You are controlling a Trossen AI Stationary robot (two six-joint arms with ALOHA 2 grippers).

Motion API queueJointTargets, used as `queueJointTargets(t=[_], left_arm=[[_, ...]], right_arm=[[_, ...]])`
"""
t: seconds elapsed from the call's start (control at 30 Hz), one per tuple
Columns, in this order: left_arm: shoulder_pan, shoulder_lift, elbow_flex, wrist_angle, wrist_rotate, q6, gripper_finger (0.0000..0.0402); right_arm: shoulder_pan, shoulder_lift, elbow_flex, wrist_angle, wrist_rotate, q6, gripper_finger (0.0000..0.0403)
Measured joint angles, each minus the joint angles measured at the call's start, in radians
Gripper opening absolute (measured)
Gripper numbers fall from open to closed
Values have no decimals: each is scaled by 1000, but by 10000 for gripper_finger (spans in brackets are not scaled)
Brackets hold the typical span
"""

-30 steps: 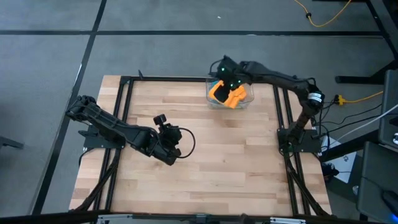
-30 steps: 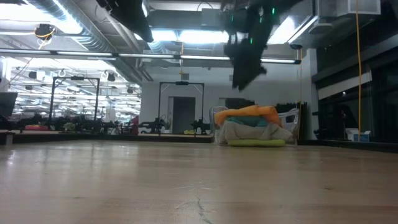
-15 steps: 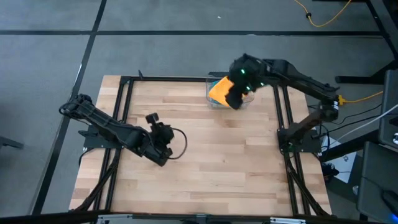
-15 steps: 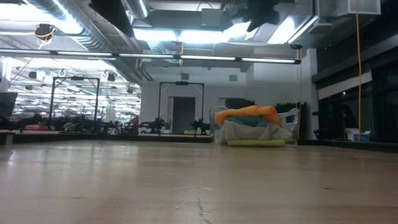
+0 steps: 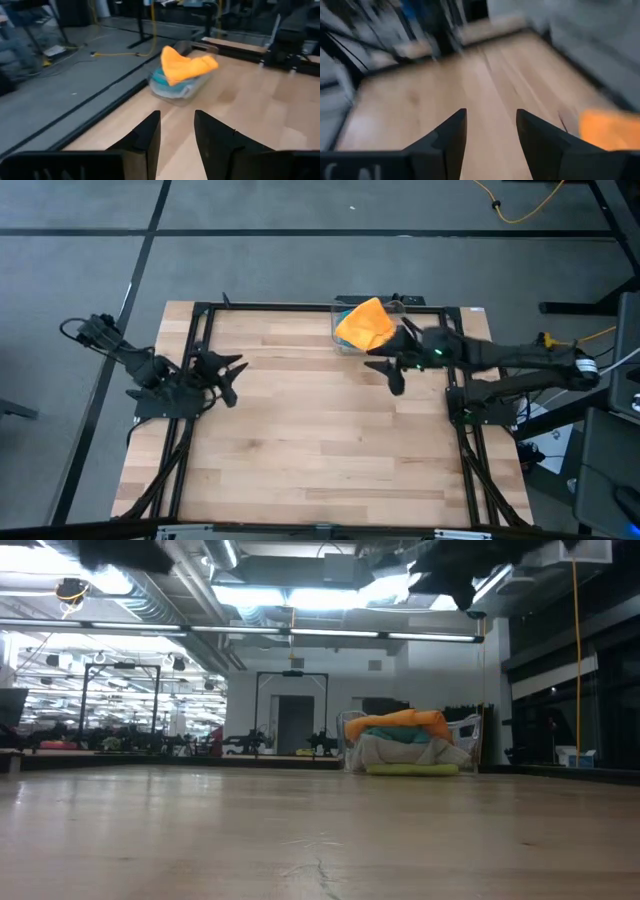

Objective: Fold microfiber towels
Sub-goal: Return to Home Position

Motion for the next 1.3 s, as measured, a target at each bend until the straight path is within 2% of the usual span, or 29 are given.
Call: queueJointTargets(t=[0.1, 0.2, 0.33, 0.4, 0.5, 0.63, 0.73, 0.8, 0.93, 1.17, 1.3], left_arm=[[21, -119, -143, 171, 83, 118, 111], [61, -242, -264, 389, 236, 317, 111], [140, -355, -391, 733, 584, 664, 111], [181, -389, -431, 783, 704, 731, 111], [233, -425, -487, 775, 707, 684, 111], [284, -448, -561, 774, 730, 635, 111], [300, -454, -589, 790, 753, 634, 111], [307, -457, -599, 795, 758, 634, 111], [310, -474, -634, 808, 759, 633, 111], [310, -493, -768, 1019, 761, 638, 111], [310, -493, -828, 1083, 757, 621, 111]], right_arm=[[13, -113, -201, 276, 0, -54, 174], [12, -202, -365, 442, 7, -44, 174], [14, -303, -486, 499, 4, 4, 174], [13, -346, -519, 484, 4, -4, 174], [14, -402, -581, 488, 4, 25, 174], [39, -450, -732, 575, 32, 101, 174], [48, -486, -832, 726, 76, 88, 174], [48, -521, -871, 765, 76, 35, 174], [48, -576, -863, 718, 76, -81, 174], [48, -618, -861, 719, 76, -189, 174], [48, -617, -861, 709, 76, -212, 174]])
